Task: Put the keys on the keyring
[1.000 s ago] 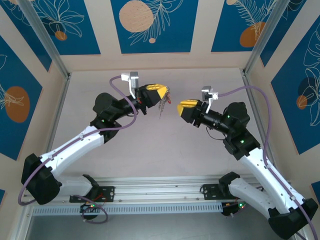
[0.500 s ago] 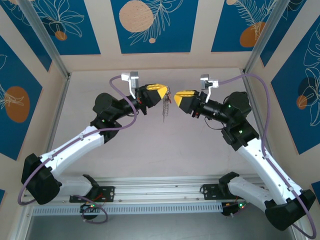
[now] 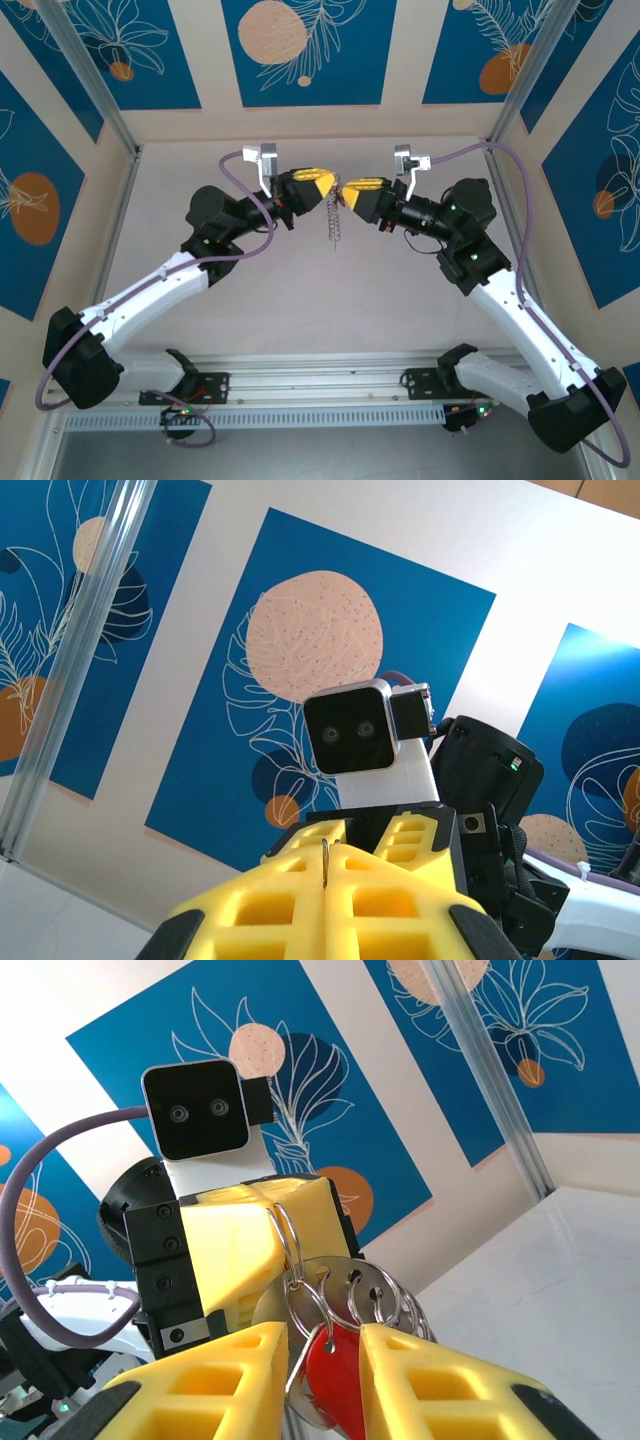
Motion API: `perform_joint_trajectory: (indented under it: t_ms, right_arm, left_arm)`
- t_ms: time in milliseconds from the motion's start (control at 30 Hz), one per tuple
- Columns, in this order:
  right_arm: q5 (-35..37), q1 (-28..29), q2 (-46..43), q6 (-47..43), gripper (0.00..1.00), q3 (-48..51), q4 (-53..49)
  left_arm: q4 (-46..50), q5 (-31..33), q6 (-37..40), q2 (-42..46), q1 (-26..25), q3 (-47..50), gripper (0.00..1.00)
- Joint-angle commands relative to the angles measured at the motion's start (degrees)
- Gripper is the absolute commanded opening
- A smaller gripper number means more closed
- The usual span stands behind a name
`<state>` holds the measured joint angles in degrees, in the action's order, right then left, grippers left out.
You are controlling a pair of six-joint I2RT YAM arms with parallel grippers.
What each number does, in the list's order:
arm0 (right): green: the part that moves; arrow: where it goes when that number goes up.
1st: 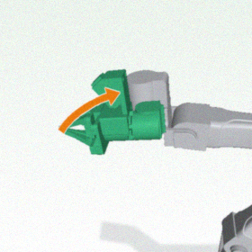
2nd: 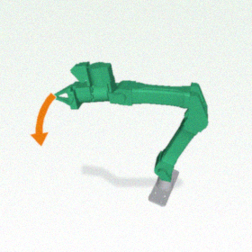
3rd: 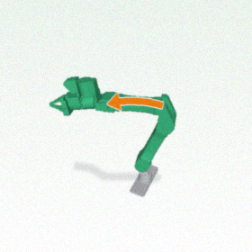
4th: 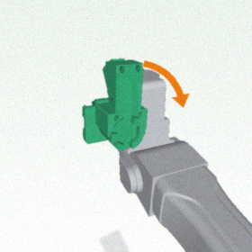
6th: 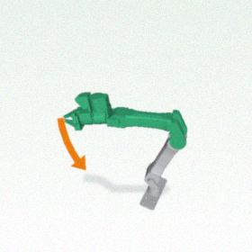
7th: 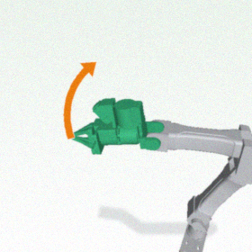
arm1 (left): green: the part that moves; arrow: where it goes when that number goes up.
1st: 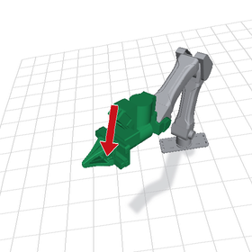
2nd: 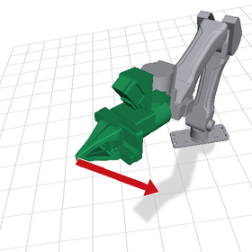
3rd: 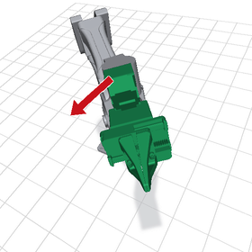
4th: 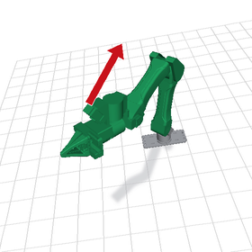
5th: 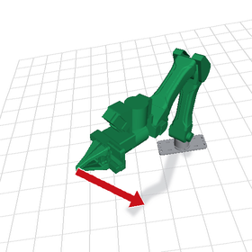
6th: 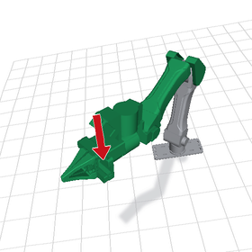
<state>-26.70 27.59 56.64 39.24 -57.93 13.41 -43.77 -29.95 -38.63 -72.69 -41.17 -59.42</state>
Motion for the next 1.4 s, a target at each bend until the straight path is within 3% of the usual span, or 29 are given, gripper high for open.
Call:
perform_joint_trajectory:
  t_ms: [0,433,1300,1367]
  right_arm:
    - [-0.89,0.68,0.40,0.57,0.24,-1.73,1.97]
    - [-1.33,1.43,1.96,0.56,0.00,-2.13,2.15]
    - [-2.40,3.32,5.07,-0.97,0.00,-3.51,-0.86]
    - [-2.15,2.97,4.19,-1.88,0.06,-3.37,-2.37]
  left_arm:
    - [-3.63,-0.85,0.20,-0.50,-0.84,-2.10,0.00]
    - [-4.00,-0.64,0.20,-0.62,-1.11,-2.14,0.00]
    - [-4.44,-0.55,0.34,-0.78,-1.63,-2.54,0.00]
    - [-4.33,-0.37,0.45,-0.64,-1.58,-2.46,0.00]
